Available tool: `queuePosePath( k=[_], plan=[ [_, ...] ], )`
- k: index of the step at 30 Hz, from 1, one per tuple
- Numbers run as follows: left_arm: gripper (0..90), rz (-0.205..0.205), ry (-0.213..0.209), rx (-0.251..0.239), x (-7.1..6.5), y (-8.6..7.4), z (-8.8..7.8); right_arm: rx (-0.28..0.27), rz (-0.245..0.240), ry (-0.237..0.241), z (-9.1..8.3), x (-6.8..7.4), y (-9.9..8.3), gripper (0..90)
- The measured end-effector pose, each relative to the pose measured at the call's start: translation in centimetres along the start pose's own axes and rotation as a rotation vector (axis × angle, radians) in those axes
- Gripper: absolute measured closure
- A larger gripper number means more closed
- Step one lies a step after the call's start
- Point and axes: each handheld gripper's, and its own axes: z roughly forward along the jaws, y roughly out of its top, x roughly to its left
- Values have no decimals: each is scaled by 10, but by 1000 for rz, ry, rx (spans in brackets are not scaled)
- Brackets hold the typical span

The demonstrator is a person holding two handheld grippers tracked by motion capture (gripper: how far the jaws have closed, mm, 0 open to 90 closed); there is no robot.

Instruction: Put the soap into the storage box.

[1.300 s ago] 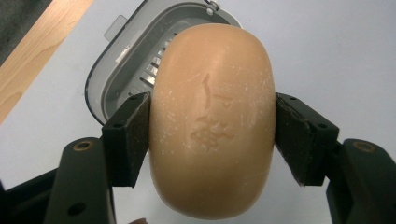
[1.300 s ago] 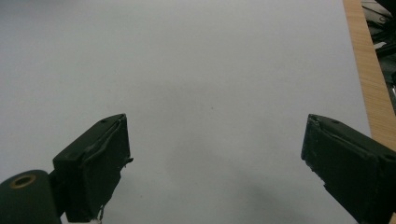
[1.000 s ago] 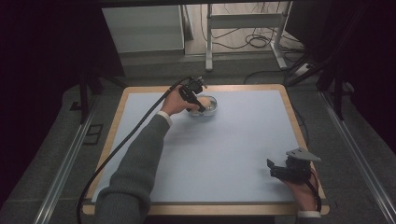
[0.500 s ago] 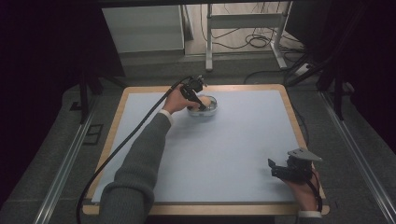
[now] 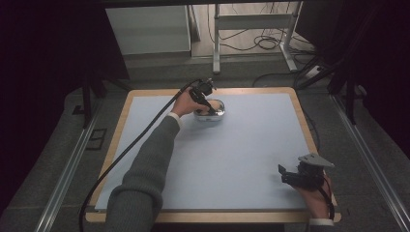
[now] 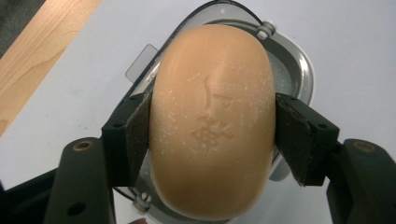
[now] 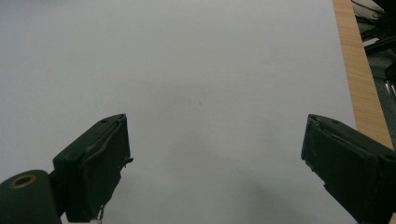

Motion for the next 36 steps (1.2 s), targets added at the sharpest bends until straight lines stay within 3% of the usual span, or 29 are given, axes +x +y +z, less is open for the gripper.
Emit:
queuePosePath(
  k=[5,15,22,25,28,36],
  plan=[
    [322,0,-4,0,-1,-1,1,6,1,-1,1,0,-1,77],
    [313,-4,0,-77,-11,-3,-25,8,-4,1,1,1,0,77],
    [291,2,14,-96,-21,-12,-41,4,0,-1,0,1,0,77],
    [285,-5,25,-104,-26,-19,-48,3,2,-4,0,0,0,77],
    [283,-12,29,-147,-32,-29,-58,3,3,-5,-1,0,0,79],
    [263,-30,45,-202,-47,-66,-85,5,1,-4,0,3,1,80]
  ],
)
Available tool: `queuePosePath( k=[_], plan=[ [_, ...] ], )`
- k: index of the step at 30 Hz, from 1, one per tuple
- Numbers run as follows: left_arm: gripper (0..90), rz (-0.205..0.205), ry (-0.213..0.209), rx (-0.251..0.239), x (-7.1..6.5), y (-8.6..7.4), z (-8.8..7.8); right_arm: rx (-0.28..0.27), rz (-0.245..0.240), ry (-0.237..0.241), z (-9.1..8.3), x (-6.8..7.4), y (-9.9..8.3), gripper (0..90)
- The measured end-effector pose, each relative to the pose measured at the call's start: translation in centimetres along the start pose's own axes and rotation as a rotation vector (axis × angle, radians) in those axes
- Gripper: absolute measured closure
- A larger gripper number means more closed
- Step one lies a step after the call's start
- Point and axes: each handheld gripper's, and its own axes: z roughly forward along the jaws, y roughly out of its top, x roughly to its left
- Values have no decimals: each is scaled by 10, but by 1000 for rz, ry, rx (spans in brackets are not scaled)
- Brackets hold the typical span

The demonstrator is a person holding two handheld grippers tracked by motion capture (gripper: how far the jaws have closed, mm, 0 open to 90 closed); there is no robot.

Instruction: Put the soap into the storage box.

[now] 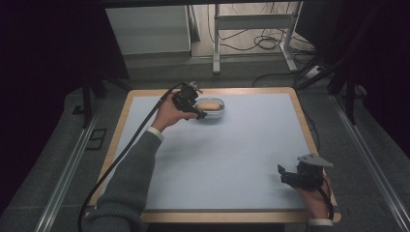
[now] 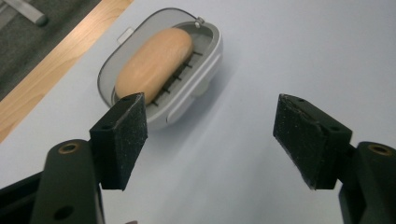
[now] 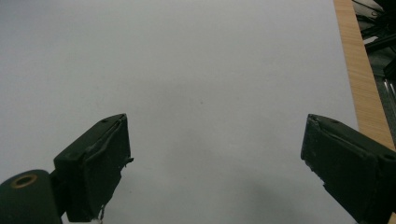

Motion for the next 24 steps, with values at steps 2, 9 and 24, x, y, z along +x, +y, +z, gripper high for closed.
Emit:
queuePosePath(
  k=[2,9,24],
  plan=[
    [254,1,2,-2,-4,-10,-6,2,-3,0,0,1,0,80],
    [230,-6,2,-49,-24,-41,-25,5,-11,1,2,3,1,80],
    [222,-80,15,-124,-49,-116,-39,3,-13,-1,2,4,2,80]
  ],
)
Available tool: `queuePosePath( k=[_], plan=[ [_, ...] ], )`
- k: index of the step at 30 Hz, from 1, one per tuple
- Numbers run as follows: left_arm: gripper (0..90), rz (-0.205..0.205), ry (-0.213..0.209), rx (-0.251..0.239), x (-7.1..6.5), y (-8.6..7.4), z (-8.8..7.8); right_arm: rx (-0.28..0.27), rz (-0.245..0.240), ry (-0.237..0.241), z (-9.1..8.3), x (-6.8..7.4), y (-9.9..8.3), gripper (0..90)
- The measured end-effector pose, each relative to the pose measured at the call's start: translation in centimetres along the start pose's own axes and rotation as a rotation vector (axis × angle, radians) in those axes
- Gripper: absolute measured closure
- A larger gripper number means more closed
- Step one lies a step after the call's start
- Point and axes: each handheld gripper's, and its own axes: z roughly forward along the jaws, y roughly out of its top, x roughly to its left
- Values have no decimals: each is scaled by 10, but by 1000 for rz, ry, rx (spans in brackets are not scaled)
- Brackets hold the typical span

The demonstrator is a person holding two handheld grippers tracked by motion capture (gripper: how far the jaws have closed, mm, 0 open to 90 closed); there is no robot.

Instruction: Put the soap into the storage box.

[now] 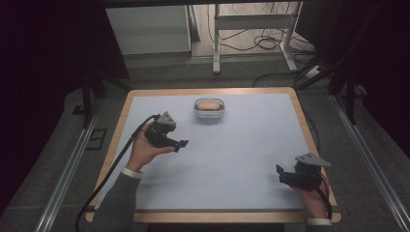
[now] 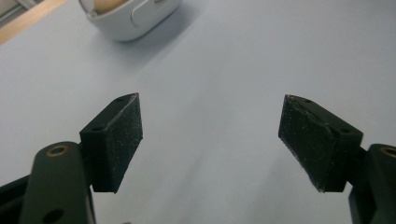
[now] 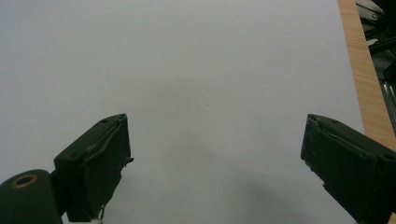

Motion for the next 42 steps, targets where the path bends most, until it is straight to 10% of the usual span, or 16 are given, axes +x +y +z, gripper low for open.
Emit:
queuePosePath(
  k=[16,42],
  plan=[
    [211,-120,46,44,-4,-77,-1,8,-10,4,2,3,-1,80],
    [201,-172,52,61,0,-93,-4,-38,-6,58,4,7,2,80]
  ],
)
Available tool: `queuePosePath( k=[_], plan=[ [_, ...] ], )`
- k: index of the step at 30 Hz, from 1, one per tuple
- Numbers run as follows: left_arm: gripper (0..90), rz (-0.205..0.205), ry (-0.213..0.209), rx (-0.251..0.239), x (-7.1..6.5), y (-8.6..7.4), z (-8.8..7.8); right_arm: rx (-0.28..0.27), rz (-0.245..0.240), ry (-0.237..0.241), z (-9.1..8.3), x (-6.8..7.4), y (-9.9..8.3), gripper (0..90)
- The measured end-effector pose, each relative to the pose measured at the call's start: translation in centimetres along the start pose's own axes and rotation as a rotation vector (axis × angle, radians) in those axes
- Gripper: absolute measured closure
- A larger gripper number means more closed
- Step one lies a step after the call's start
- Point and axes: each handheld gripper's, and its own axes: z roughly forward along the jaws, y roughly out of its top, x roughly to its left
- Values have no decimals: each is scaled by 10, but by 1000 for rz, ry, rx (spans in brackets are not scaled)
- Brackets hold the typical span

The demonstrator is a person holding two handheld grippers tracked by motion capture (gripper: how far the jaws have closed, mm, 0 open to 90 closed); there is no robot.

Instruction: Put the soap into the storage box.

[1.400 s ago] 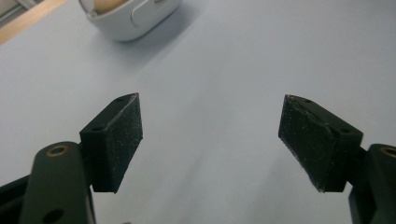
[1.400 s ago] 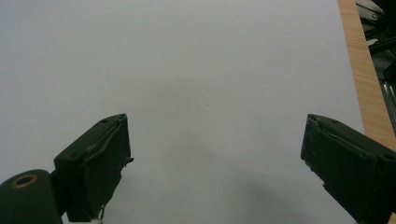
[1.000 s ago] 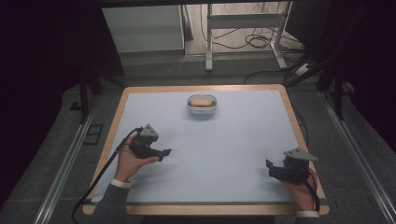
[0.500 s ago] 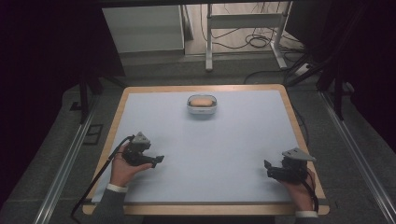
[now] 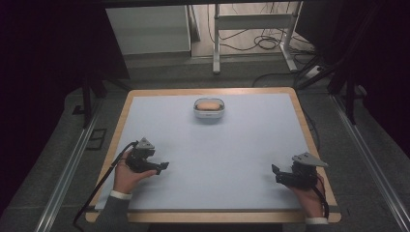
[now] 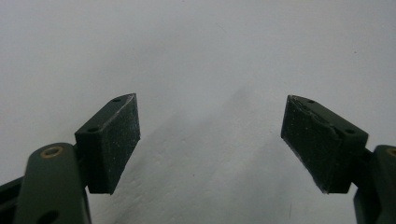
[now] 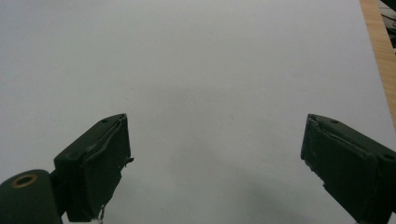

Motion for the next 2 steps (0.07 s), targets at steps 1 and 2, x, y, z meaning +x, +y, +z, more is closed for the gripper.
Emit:
queuePosePath(
  k=[1,2],
  plan=[
    [201,0,1,1,0,-1,0,-4,2,4,0,0,0,80],
    [199,-2,2,4,0,-1,0,-11,5,9,1,0,1,80]
  ],
)
